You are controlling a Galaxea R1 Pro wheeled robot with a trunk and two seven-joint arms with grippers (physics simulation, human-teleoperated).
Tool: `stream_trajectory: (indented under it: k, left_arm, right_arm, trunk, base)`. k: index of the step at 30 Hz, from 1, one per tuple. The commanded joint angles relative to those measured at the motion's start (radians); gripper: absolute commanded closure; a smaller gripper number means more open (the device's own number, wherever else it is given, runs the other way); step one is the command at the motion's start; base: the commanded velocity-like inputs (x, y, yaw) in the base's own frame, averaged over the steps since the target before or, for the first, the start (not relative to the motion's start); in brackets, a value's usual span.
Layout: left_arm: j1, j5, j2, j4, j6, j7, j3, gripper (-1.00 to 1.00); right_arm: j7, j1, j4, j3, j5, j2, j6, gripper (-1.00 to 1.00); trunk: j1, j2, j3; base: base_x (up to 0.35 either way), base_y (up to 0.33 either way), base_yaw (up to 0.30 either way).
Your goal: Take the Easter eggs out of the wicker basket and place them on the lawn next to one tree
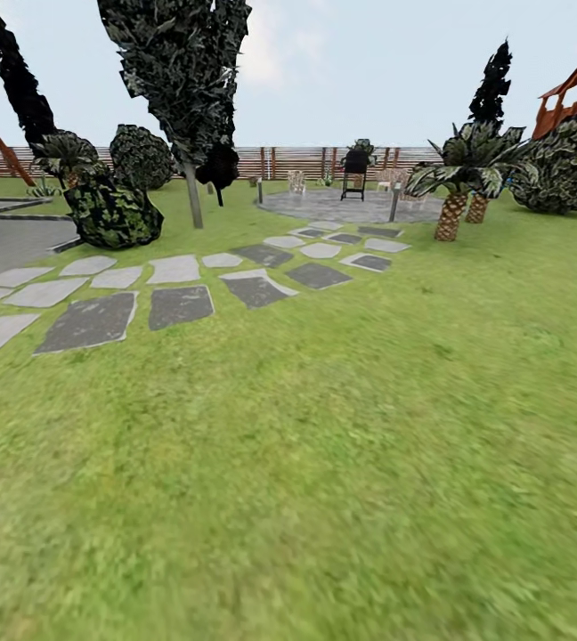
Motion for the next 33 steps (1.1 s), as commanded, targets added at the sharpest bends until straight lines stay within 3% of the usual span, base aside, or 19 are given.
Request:
stream_trajectory:
  k: [1,33]
  left_arm:
    - [0.0,0.001,0.0,0.0,-0.001,0.0,0.0,-1.0]
    - [0.0,0.001,0.0,0.0,-0.001,0.0,0.0,-1.0]
  right_arm:
    - [0.0,0.0,0.001,0.003,0.004,0.0,-0.003,-1.0]
    - [0.0,0.0,0.001,0.002,0.003,-0.001,-0.003,-1.0]
  trunk:
    - [0.001,0.0,-0.001]
    - [0.001,0.0,-0.001]
  base:
    - [0.339,0.0,0.0]
    - [0.339,0.0,0.0]
